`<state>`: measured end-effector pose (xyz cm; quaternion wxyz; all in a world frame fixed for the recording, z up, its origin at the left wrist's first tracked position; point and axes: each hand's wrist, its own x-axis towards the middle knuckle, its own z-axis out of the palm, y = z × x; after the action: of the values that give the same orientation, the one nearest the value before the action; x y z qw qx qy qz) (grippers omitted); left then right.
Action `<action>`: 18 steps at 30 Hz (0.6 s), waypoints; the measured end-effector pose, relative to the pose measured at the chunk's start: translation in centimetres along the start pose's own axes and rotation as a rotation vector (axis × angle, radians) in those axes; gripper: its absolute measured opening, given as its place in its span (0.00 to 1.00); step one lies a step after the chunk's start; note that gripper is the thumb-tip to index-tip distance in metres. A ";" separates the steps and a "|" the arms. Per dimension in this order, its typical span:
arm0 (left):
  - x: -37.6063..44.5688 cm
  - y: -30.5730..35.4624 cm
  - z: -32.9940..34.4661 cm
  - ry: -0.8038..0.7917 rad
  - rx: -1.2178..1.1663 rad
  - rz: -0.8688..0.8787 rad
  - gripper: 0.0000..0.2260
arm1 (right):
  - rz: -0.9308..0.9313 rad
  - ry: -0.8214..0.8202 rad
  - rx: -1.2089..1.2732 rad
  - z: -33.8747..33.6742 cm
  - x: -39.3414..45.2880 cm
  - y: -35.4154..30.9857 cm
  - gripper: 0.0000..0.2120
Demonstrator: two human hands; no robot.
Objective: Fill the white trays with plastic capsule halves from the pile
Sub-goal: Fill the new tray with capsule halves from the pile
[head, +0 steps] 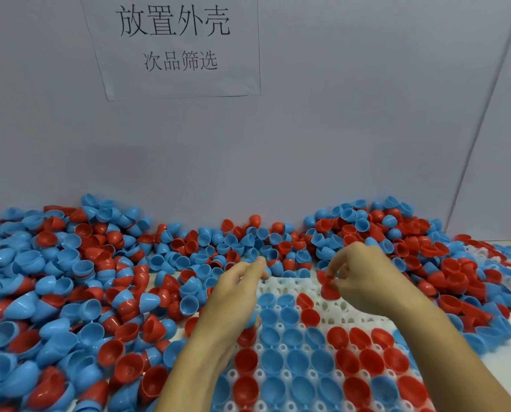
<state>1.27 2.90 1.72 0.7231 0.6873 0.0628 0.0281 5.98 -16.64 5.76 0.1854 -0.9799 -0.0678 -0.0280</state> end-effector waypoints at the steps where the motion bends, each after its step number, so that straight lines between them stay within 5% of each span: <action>1: -0.1 0.2 0.0 -0.004 -0.040 -0.036 0.12 | 0.014 -0.039 -0.072 0.5 0.1 -0.1 0.09; 5: 0.2 0.2 -0.2 -0.009 -0.214 -0.074 0.10 | 0.038 -0.121 -0.278 2.4 0.1 -0.5 0.12; 9: 0.5 -0.2 -0.6 0.044 -0.065 -0.095 0.14 | 0.044 -0.145 -0.316 2.8 0.0 -0.4 0.13; 15: 0.6 -0.8 -0.9 -0.004 -0.042 -0.064 0.08 | -0.070 -0.121 -0.184 0.3 -0.5 -1.1 0.15; 18: 0.4 -0.5 -0.5 -0.014 -0.144 -0.003 0.07 | -0.243 -0.090 0.102 -0.4 -1.8 -2.8 0.10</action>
<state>1.57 3.46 1.17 0.7711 0.6337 0.0564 0.0266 3.80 -14.39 6.96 0.2269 -0.9540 -0.1957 -0.0028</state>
